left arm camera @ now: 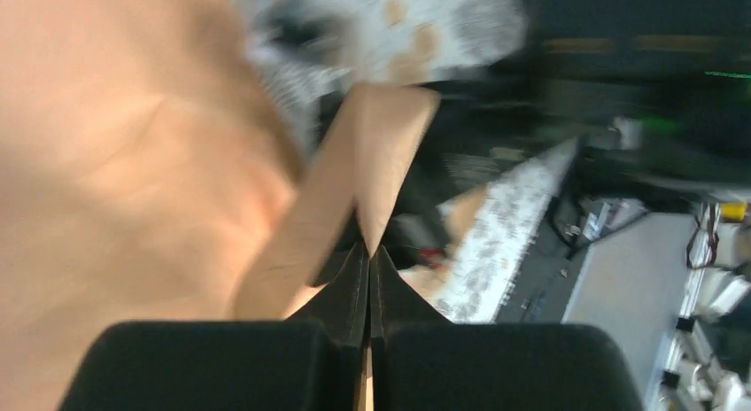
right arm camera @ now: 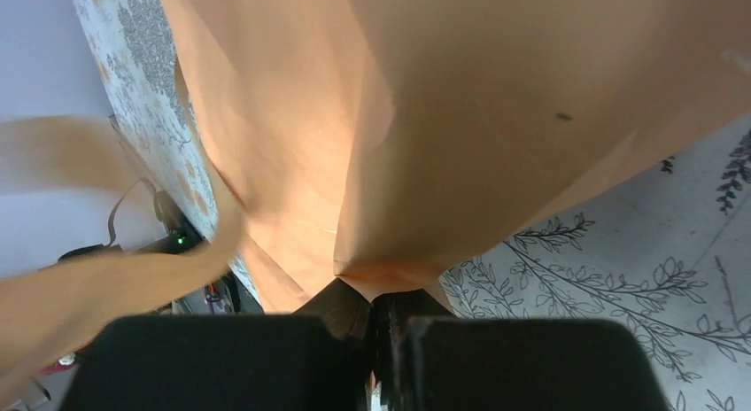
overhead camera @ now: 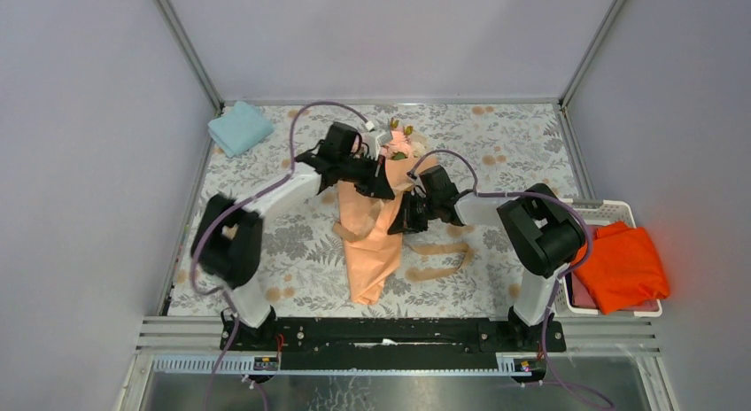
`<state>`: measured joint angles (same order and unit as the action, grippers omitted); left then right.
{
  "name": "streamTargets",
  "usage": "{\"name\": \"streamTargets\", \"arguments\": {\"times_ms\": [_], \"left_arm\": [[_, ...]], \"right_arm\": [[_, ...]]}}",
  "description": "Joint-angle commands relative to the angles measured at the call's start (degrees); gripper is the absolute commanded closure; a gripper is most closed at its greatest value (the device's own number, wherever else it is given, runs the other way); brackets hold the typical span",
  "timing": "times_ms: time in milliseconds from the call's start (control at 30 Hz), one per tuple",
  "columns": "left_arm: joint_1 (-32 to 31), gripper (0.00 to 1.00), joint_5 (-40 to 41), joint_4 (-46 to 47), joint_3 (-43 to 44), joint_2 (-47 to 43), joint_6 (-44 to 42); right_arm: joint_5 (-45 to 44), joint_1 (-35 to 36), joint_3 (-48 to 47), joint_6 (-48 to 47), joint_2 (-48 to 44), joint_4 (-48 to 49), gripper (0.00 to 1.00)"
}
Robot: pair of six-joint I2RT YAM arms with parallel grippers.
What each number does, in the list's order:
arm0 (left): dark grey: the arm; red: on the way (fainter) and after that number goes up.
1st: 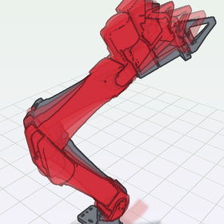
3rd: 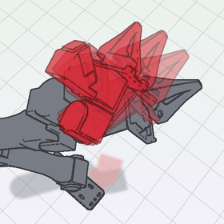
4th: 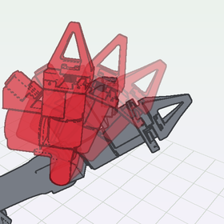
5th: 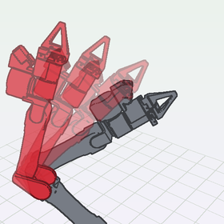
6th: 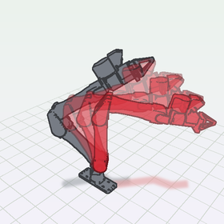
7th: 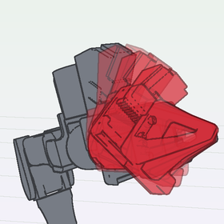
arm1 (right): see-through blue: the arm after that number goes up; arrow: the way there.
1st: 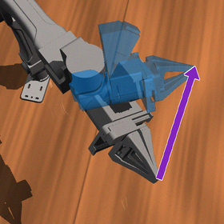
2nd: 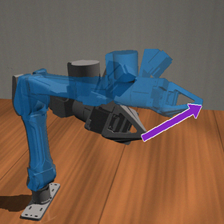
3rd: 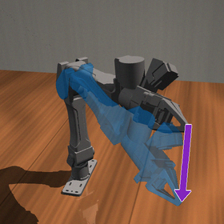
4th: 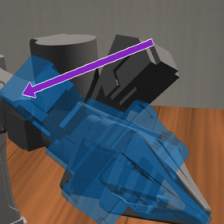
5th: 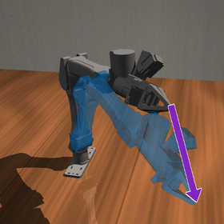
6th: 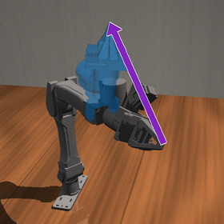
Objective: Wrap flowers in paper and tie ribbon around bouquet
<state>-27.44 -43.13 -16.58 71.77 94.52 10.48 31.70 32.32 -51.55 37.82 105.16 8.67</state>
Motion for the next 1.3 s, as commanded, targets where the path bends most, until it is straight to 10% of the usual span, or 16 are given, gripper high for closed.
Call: {"name": "streamTargets", "arguments": {"times_ms": [0,400,600,833,1267], "left_arm": [[-0.12,1.00,5.33,6.97,-1.88,10.98,6.44],[-2.71,1.00,14.62,5.89,-2.65,22.76,6.22],[-2.70,1.00,14.79,5.83,-2.41,23.72,5.36],[-2.70,1.00,14.16,6.15,-2.26,23.30,5.25],[-2.68,1.00,13.67,5.77,-2.28,21.29,5.17]], "right_arm": [[-2.68,0.50,0.99,1.23,-1.75,0.98,0.95],[-7.03,0.55,-3.81,-7.56,-15.52,-20.36,0.54],[-3.50,0.54,-15.54,-36.16,-23.67,-46.29,0.39],[7.61,0.93,3.54,-81.48,-43.82,-39.51,0.23],[-11.62,5.65,0.45,-101.93,-21.64,-57.19,0.21]]}}
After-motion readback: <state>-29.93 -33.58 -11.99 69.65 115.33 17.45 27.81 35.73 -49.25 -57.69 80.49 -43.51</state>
